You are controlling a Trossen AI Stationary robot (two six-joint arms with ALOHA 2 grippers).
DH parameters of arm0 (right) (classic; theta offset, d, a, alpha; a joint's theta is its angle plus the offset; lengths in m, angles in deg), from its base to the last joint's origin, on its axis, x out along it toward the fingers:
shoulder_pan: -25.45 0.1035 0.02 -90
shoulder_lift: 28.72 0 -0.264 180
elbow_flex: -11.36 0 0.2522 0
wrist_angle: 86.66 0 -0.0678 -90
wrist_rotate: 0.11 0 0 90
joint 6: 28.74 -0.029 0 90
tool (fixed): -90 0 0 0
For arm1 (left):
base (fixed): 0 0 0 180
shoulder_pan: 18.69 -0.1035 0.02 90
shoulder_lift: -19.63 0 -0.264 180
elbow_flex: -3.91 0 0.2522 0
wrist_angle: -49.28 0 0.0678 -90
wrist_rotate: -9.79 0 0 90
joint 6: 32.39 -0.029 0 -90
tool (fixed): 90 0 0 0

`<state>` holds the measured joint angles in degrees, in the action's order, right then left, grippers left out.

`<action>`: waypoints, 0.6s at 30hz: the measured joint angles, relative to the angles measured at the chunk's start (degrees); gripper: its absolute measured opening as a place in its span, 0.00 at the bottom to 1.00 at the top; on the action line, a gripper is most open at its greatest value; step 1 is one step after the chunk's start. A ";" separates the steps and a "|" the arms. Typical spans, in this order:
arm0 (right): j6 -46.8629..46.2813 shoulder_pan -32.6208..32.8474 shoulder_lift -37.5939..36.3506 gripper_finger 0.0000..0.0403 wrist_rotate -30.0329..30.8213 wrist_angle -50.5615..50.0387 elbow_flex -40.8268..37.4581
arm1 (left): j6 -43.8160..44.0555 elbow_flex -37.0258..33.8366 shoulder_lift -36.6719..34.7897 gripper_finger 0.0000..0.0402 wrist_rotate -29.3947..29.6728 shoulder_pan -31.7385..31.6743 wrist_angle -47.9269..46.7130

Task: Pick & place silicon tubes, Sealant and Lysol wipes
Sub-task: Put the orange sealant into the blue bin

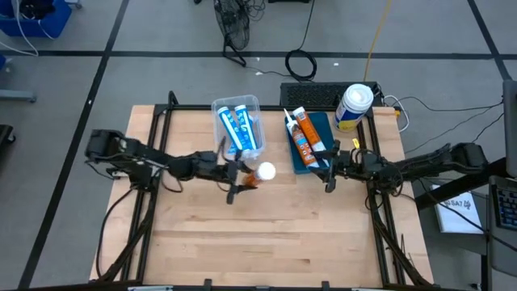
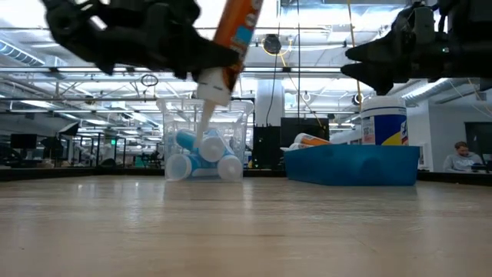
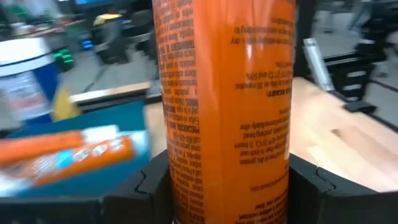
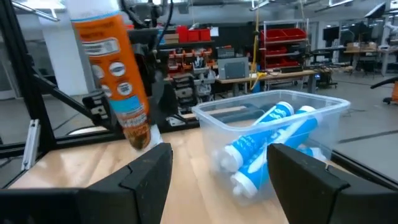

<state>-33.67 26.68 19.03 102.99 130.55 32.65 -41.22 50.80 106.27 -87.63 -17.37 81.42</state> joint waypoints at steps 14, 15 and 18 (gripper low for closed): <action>1.95 1.20 21.26 0.60 -5.99 16.04 8.66 | -2.71 11.29 8.43 0.52 -13.96 -6.45 -2.26; 2.94 1.49 22.67 0.60 -6.16 16.09 10.13 | -2.70 11.31 8.64 0.52 -13.95 -6.61 -2.39; 5.24 1.88 26.16 0.60 -7.78 16.05 14.21 | -2.62 11.31 8.78 0.52 -13.71 -6.88 -3.11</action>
<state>-28.43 28.56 45.19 95.20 146.60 46.86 -43.83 62.11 115.05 -101.34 -24.26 78.31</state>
